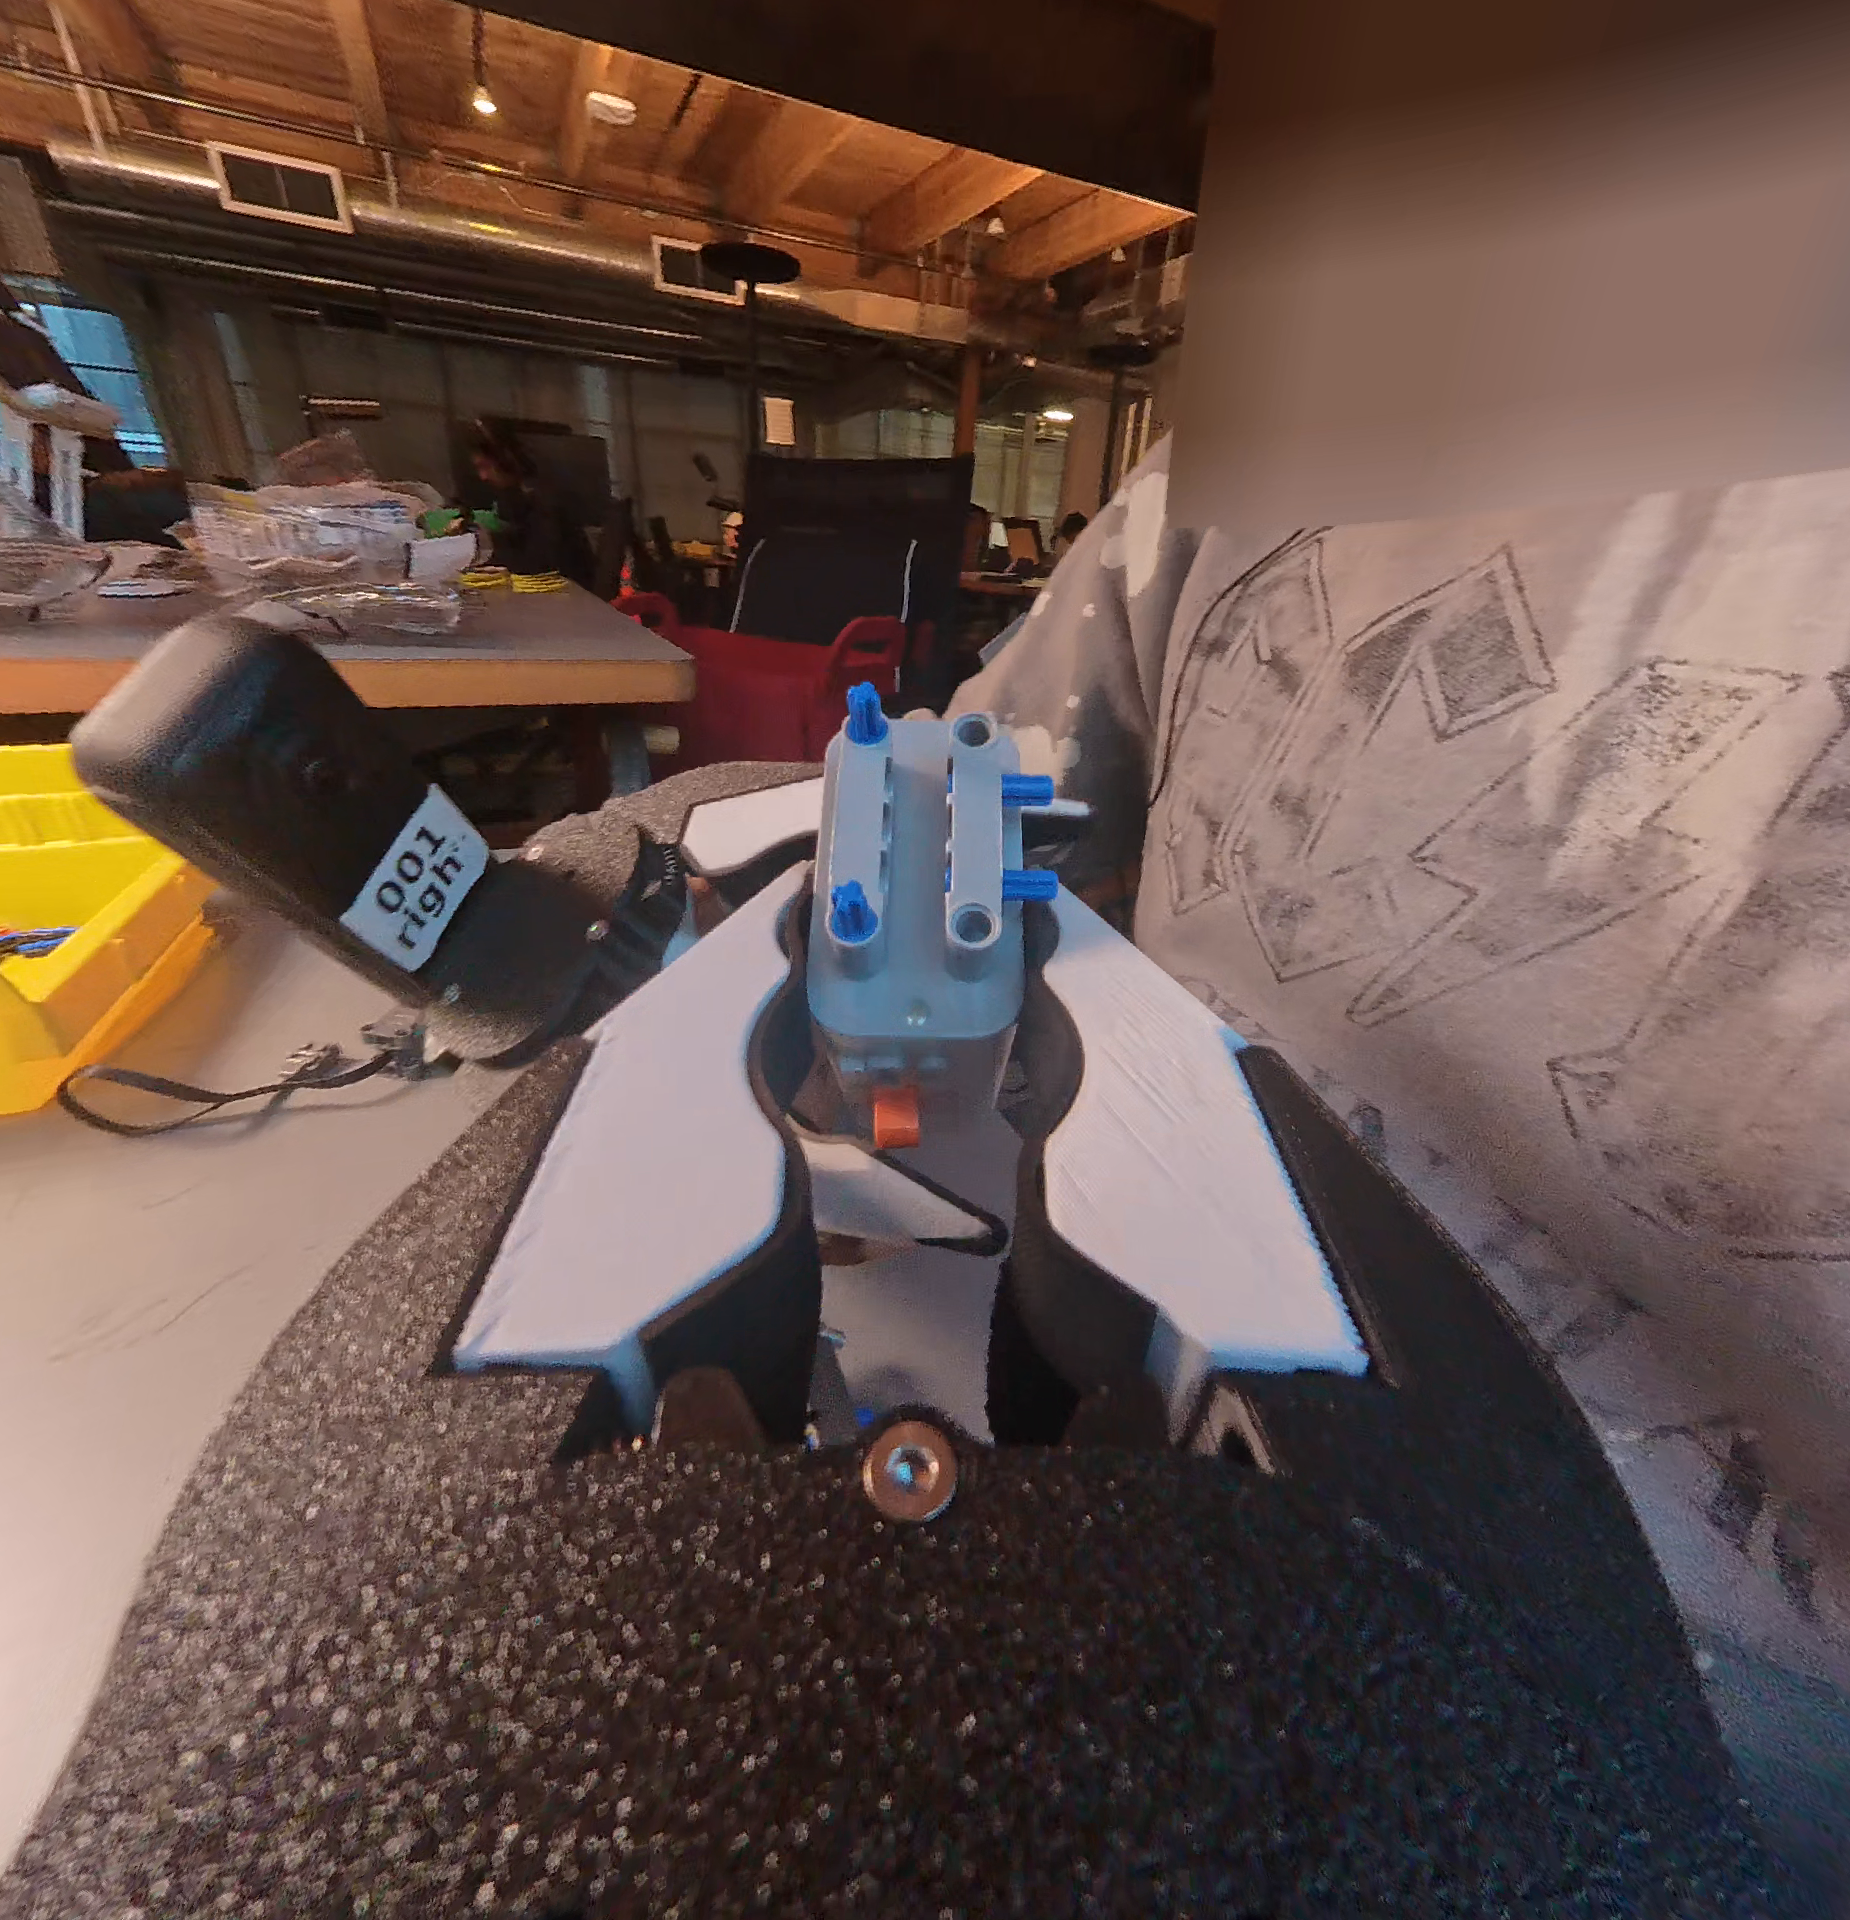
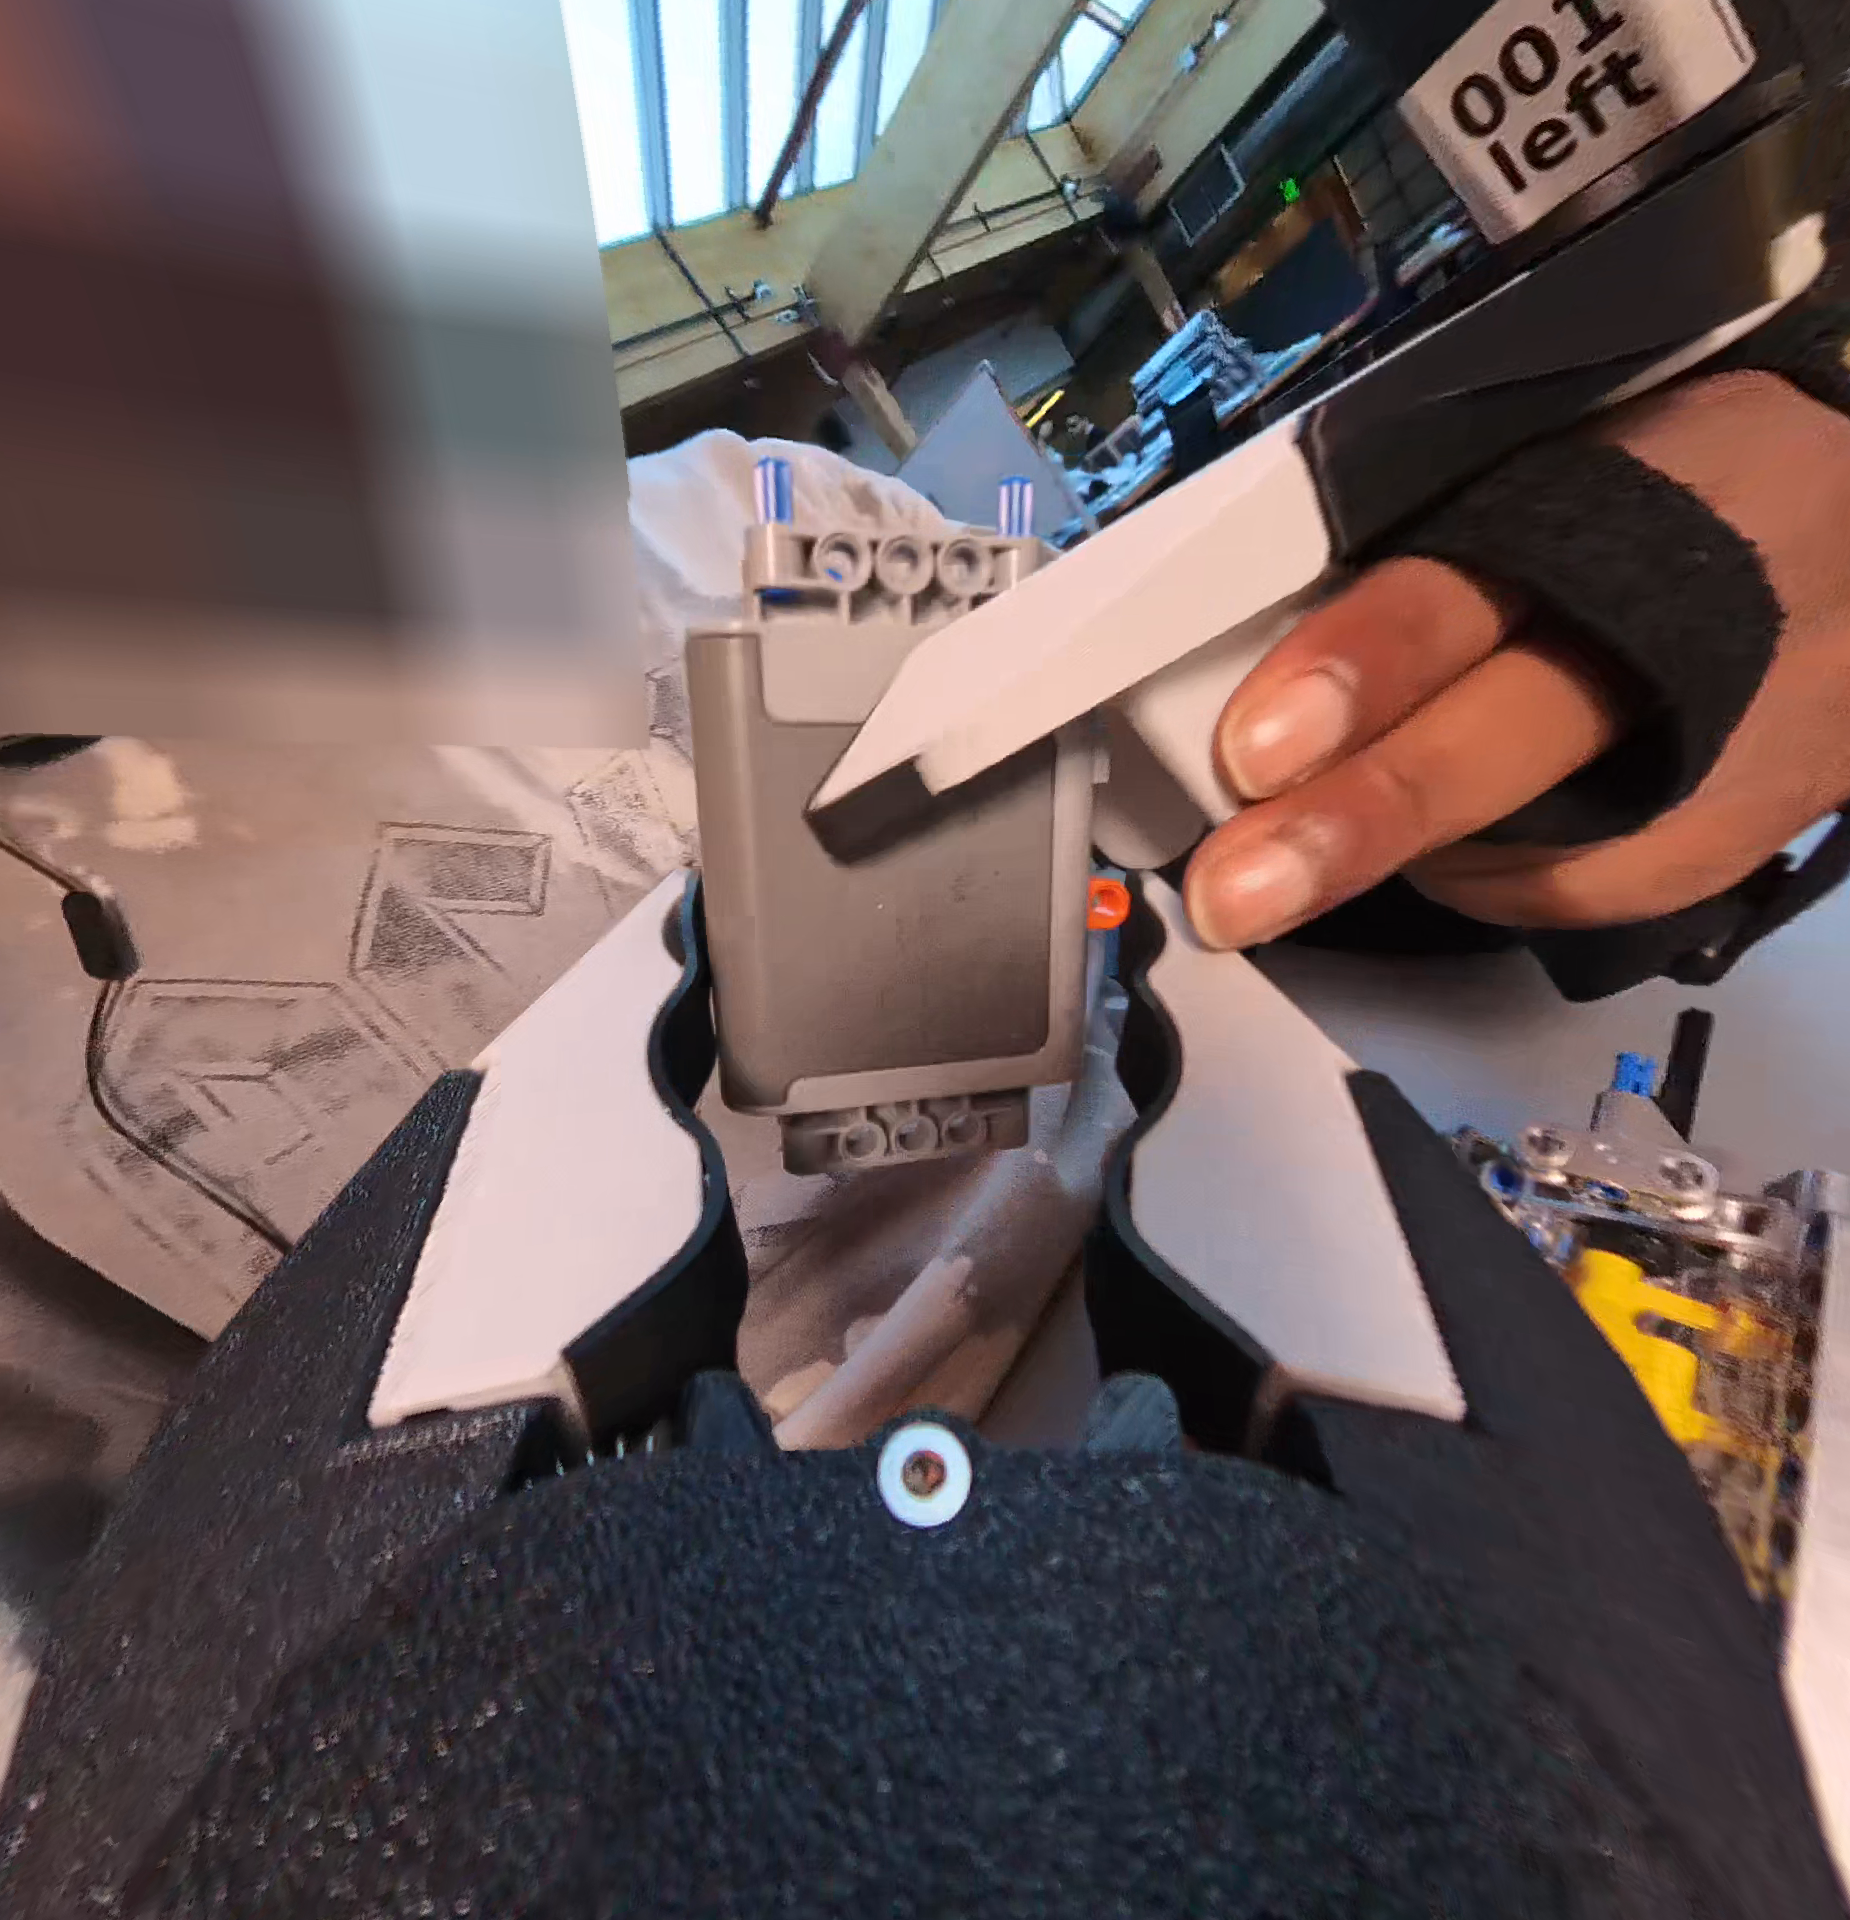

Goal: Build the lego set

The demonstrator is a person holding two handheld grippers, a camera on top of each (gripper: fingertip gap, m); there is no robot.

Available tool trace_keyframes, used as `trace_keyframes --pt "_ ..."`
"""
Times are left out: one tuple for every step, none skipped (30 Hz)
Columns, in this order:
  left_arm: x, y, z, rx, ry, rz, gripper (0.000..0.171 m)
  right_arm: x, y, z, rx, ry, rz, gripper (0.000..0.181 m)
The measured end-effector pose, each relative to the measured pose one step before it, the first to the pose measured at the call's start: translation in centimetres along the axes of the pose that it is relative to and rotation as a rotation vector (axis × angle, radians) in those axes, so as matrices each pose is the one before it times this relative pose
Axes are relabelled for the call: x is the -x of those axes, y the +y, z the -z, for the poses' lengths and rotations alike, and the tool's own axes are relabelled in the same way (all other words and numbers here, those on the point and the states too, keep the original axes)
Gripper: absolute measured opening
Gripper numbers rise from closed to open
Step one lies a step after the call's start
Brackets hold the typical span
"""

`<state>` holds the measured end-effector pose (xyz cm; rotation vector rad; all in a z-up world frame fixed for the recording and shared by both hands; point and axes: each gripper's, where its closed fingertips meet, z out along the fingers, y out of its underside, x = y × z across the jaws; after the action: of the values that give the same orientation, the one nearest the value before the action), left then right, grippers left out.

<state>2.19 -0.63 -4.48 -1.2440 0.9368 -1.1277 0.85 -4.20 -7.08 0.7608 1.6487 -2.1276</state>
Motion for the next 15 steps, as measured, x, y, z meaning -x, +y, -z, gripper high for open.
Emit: trace_keyframes --pt "-0.456 0.072 -0.056 -0.00154 0.022 0.001 0.033 0.053 0.086 -0.219 -0.0024 -0.0274 -0.0151 0.076" --pt "-0.293 0.107 0.027 0.00398 0.0086 -0.0058 0.033 -0.054 0.027 -0.115 -0.0111 -0.0169 -0.0163 0.075" --pt "-0.109 0.14 0.121 0.00778 -0.0029 -0.0085 0.033 -0.174 -0.024 -0.034 -0.0129 -0.0003 -0.0115 0.075" --pt "0.023 0.159 0.218 0.00864 -0.0092 -0.0052 0.033 -0.243 -0.068 0.031 -0.0122 0.0123 -0.0124 0.075" --pt "0.176 0.157 0.27 0.00838 -0.0151 -0.0018 0.034 -0.262 -0.109 0.116 -0.011 0.017 -0.02 0.075" --pt "0.256 0.143 0.274 0.0073 -0.0195 -0.0038 0.034 -0.279 -0.13 0.185 -0.0108 0.0211 -0.0175 0.075" --pt "0.263 0.168 0.226 0.01073 -0.0193 -0.0057 0.034 -0.317 -0.062 0.22 -0.0071 0.0268 -0.0118 0.074" --pt "0.302 0.24 0.217 0.01841 -0.0213 -0.0066 0.035 -0.39 -0.021 0.244 -0.0075 0.0345 -0.0034 0.074" --pt "0.434 0.263 0.231 0.02147 -0.0281 -0.006 0.037 -0.395 -0.104 0.274 -0.0162 0.0365 0.0013 0.074" --pt "0.56 0.264 0.279 0.02146 -0.0343 0.0008 0.04 -0.514 -0.181 0.314 -0.0208 0.0429 -0.008 0.074" --pt "0.685 0.285 0.323 0.02143 -0.0388 0.0085 0.043 -0.573 -0.217 0.349 -0.0243 0.0438 -0.0116 0.074" --pt "0.706 0.294 0.341 0.01906 -0.0378 0.0115 0.047 -0.505 -0.153 0.386 -0.0205 0.0359 -0.0133 0.074" --pt "0.645 0.285 0.342 0.01684 -0.0352 0.0104 0.046 -0.544 -0.101 0.381 -0.0161 0.041 -0.0037 0.074" --pt "0.651 0.321 0.314 0.01856 -0.0375 0.0084 0.047 -0.554 -0.115 0.358 -0.0135 0.0441 -0.0002 0.074" --pt "0.628 0.282 0.281 0.01783 -0.0366 0.0073 0.048 -0.432 -0.155 0.349 -0.0134 0.038 0.0006 0.075"
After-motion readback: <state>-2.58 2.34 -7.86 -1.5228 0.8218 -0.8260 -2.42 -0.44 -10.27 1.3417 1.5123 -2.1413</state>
